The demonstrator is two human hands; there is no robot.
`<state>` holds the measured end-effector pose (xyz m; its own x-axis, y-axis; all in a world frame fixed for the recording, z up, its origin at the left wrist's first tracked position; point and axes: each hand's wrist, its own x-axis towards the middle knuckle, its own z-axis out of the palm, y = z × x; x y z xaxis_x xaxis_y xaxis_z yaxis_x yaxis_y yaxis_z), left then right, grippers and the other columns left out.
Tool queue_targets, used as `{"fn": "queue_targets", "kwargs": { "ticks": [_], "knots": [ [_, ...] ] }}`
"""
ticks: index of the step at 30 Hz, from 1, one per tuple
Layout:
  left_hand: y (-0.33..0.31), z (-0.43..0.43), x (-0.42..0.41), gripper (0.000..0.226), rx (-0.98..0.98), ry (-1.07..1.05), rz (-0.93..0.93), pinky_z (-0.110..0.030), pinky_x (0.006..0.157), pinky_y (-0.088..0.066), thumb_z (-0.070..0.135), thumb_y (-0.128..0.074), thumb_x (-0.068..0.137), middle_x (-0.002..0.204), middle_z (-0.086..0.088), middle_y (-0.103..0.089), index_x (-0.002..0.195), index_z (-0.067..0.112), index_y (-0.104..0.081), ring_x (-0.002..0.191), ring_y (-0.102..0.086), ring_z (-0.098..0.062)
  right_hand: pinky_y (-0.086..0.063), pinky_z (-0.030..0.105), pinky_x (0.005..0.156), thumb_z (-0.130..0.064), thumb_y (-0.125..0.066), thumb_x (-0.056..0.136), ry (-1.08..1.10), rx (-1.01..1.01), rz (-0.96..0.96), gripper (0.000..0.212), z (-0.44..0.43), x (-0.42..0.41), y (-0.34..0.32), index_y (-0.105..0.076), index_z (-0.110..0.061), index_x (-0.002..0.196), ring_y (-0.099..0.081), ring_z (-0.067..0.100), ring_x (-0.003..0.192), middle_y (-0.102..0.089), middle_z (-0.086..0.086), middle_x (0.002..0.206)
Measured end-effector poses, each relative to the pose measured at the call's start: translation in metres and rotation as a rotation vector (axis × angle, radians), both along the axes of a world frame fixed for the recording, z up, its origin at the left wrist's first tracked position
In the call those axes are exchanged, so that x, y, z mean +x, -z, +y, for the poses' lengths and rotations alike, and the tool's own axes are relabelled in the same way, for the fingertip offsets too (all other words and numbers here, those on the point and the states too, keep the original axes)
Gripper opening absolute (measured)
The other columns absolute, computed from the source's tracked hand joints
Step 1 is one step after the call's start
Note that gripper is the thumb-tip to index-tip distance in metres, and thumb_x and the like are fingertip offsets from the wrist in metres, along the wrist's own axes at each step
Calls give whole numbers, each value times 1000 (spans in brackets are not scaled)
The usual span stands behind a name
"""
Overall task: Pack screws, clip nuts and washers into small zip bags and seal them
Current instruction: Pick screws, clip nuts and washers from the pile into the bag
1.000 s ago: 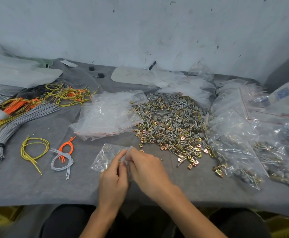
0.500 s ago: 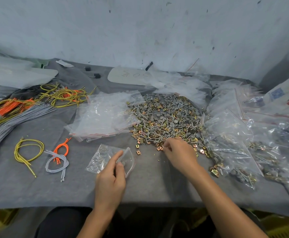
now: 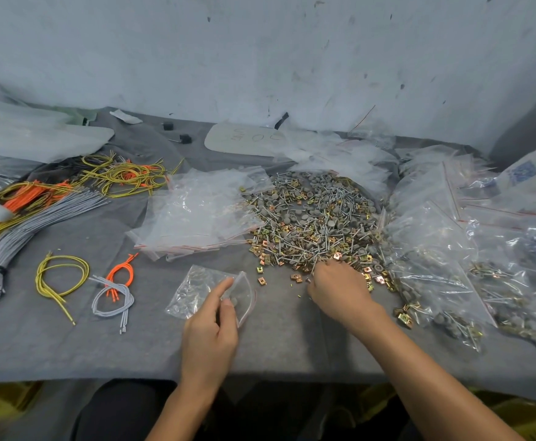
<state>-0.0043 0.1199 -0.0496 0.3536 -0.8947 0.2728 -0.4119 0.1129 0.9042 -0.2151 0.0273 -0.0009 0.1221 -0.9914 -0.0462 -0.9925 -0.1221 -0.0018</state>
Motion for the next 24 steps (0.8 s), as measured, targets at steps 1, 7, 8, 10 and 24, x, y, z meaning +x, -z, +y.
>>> {"fn": "queue_targets", "kwargs": {
  "ticks": [1, 7, 8, 10, 24],
  "knots": [
    [0, 0, 0, 35, -1, 0, -5, -38, 75, -52, 29, -49, 96, 95, -6, -73, 127, 30, -66, 84, -67, -25, -43, 39, 77, -25, -47, 98, -2, 2, -12, 24, 2, 0, -4, -59, -8, 109, -59, 36, 111, -62, 12, 118],
    [-1, 0, 0, 36, -8, 13, -43, -36, 68, -52, 33, -45, 95, 81, 4, -69, 128, 46, -54, 72, -63, -14, -40, 32, 61, -35, -55, 94, -48, 42, -523, 16, 36, 17, -25, -59, -25, 82, -60, 13, 76, -63, -8, 80],
    [-1, 0, 0, 37, -11, 16, -55, -37, 70, -53, 33, -45, 95, 84, 1, -70, 128, 47, -53, 74, -64, -17, -43, 30, 61, -37, -58, 92, -66, 97, -627, 15, 44, 28, -28, -61, -27, 81, -60, 9, 72, -64, -9, 76],
    [-1, 1, 0, 38, -11, 21, -71, -36, 73, -52, 33, -44, 95, 90, -2, -73, 128, 49, -51, 78, -65, -20, -46, 29, 64, -39, -58, 86, -74, 135, -715, 15, 53, 49, -30, -65, -28, 78, -60, 7, 73, -66, -9, 73],
    [1, 0, 0, 37, -21, 7, -84, -21, 68, -40, 8, -54, 99, 98, -5, -76, 129, 25, -66, 83, -68, -29, -42, 37, 68, -42, -49, 89, 9, -132, -498, 25, 52, 100, -13, -65, -23, 87, -63, 25, 86, -69, -4, 90]
  ]
}}
